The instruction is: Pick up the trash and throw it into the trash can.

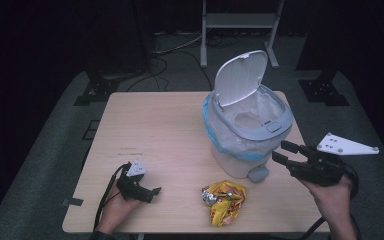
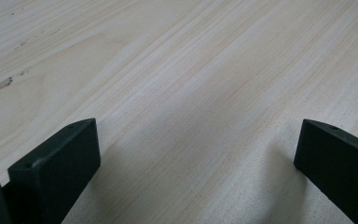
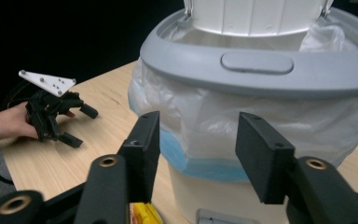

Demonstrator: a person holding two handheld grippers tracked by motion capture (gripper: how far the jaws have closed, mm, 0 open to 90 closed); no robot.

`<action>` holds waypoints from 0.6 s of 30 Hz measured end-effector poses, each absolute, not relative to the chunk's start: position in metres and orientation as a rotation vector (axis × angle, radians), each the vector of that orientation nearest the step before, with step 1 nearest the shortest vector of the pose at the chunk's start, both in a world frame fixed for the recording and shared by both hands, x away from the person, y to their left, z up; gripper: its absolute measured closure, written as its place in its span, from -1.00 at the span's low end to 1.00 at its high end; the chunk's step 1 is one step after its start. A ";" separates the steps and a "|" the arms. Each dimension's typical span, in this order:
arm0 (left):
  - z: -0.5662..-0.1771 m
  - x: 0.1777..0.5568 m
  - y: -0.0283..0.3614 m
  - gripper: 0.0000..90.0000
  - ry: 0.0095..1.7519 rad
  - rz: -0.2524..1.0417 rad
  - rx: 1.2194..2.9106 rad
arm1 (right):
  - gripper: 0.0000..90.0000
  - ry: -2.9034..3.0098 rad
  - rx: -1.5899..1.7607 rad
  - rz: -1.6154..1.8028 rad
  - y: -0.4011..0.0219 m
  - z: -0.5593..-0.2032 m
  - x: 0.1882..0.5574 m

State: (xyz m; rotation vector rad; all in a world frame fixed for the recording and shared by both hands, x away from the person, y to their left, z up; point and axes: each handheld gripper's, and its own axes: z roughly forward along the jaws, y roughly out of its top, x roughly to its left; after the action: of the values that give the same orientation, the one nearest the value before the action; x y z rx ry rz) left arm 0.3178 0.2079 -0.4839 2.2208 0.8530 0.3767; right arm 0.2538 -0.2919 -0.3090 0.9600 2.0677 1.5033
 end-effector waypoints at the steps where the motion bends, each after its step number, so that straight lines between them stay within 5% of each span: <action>1: -0.484 0.318 0.208 -1.00 0.853 0.377 2.221 | 0.07 2.072 0.961 1.501 -0.292 -0.310 0.254; 18: -0.484 0.318 0.208 -1.00 0.853 0.376 2.223 | -0.16 2.137 0.975 1.464 -0.288 -0.333 0.246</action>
State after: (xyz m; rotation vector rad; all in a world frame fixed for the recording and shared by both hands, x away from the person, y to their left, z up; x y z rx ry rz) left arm 0.3178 0.2080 -0.4837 2.2232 0.8532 0.3755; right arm 0.2460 -0.2884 -0.3335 0.9754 2.1371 1.4636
